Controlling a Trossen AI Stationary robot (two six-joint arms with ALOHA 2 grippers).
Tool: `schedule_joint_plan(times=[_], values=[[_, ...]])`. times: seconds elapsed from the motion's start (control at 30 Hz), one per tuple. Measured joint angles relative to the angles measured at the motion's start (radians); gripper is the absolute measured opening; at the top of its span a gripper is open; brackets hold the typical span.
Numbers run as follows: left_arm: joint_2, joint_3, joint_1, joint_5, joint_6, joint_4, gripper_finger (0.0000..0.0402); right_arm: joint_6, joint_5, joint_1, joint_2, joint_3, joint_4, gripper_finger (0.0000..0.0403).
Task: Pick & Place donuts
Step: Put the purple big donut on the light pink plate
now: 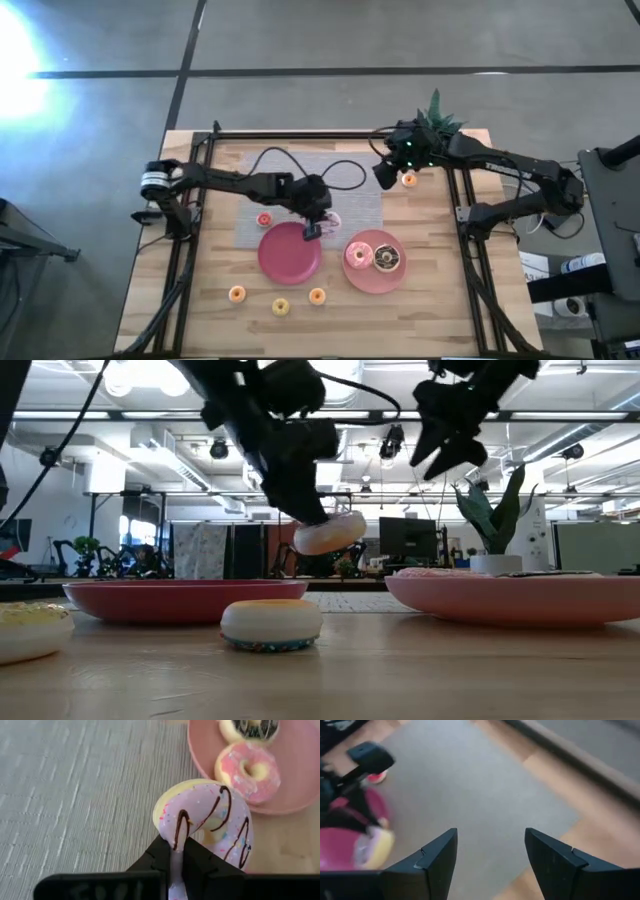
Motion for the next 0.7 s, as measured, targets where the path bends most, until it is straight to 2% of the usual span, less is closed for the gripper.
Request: schedule_joint_plan(times=[0.2,0.4,0.53,0.7], values=[[0.045,0.137,0.005,0.003,0.103,-0.002,0.0007,0.161,-0.206,0.023,-0.086,-0.169,0.040,0.0224],[0.071,0.217,0.008,-0.037,0.160,0.007,0.0007,0.337,-0.319,0.073,-0.173,-0.347,0.346,0.0224],[0.073,0.217,0.013,-0.081,0.163,0.070,0.0007,0.438,-0.344,0.088,-0.204,-0.424,0.534,0.0224],[0.073,0.217,0.024,-0.084,0.146,0.154,0.0007,0.455,-0.343,0.105,-0.189,-0.440,0.551,0.0224]])
